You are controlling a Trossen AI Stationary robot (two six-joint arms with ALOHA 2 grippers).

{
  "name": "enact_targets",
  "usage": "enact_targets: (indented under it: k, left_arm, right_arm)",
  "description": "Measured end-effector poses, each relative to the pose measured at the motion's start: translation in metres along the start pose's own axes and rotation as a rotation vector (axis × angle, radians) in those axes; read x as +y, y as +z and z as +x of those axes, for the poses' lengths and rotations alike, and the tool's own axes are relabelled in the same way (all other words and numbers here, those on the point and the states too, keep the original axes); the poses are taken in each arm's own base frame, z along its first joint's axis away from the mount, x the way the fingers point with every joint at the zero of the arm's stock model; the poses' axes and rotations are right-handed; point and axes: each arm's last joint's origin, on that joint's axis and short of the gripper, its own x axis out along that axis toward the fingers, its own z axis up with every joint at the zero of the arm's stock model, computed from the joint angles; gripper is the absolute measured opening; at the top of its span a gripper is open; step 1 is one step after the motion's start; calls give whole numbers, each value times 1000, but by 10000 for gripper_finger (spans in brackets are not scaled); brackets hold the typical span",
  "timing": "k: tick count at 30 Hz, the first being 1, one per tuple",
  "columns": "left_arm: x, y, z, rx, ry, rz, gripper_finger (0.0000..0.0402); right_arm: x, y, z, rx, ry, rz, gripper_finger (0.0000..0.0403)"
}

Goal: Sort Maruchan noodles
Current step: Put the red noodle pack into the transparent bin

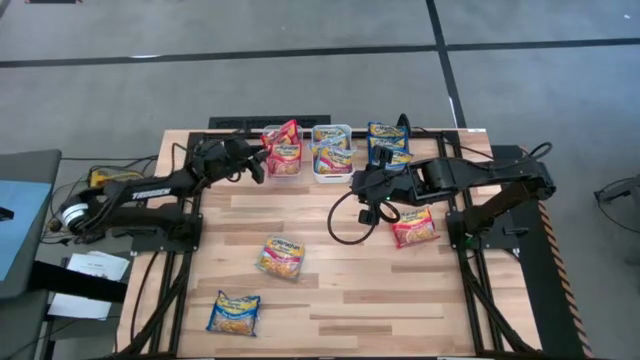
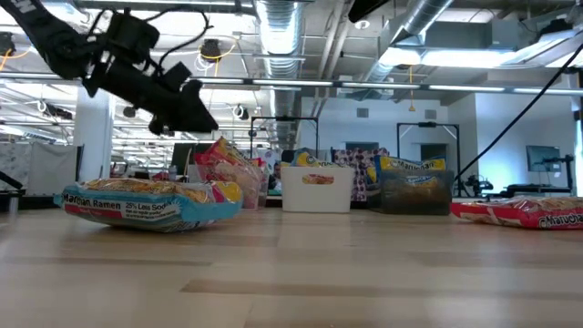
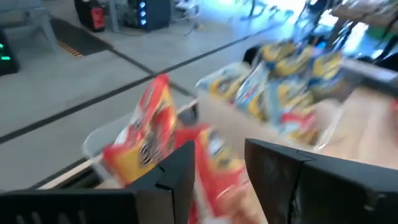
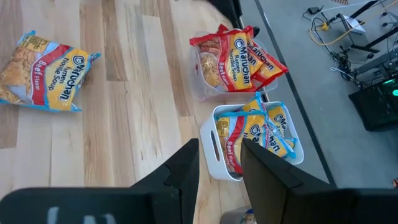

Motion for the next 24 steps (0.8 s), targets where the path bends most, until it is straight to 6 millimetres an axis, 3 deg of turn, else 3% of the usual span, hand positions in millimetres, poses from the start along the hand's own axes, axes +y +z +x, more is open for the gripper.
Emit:
enact_targets:
  k: [8,16,21,24]
  left_arm:
    - [-13,48,-6,-35,-253,-67,128]
    - [-20,96,13,201,-210,9,128]
    - [-23,102,34,398,-193,31,128]
    - [-23,90,49,495,-192,49,128]
  right_arm:
    - [0,0,0,0,0,1,140]
    - [0,0,0,1,0,1,140]
    - [0,0,0,3,1,32,140]
    - [0,-2,0,15,2,53,140]
